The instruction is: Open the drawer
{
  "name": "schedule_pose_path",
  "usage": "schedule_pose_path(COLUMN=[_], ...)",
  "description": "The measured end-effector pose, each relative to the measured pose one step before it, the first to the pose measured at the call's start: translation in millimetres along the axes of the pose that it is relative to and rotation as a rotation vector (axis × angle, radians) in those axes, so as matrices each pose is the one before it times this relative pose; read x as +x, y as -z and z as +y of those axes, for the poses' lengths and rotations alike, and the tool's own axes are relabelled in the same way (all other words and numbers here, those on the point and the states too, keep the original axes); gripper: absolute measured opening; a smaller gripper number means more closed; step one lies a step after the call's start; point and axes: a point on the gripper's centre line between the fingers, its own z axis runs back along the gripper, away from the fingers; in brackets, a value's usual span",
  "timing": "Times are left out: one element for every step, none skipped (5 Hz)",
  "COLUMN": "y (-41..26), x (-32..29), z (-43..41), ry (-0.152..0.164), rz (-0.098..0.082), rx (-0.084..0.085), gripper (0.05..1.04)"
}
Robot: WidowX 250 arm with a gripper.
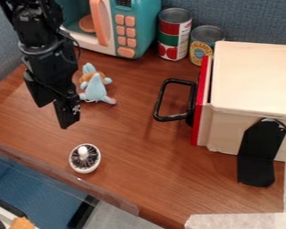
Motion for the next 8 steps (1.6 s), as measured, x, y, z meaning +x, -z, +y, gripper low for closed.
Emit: schedule_pose_path(y=[5.17,0.44,5.11,12.19,15.81,16.53,12.06,13.57], x=[-0.05,40.50,42.80,39.92,19.06,0.91,0.54,-4.78], z=[-2.79,-17.62,-12.99,-8.31,-2.84,1.03,3.43,2.70], ry=[-0.0029,0.0448,0.0287,-0.0410,-0.1279,-0.1153,-0.0673,-0.0219], rz=[0.0134,-0.0549,-0.0299,-0.0092,0.0392,0.0433,0.0363,0.0461], rx=[-0.0203,-0.0690,-0.0035,-0.0190,-0.0050,-0.0165,-0.0124,0.0148], gripper=[1.001,1.001,1.001,1.001,1.001,1.001,1.001,0.967])
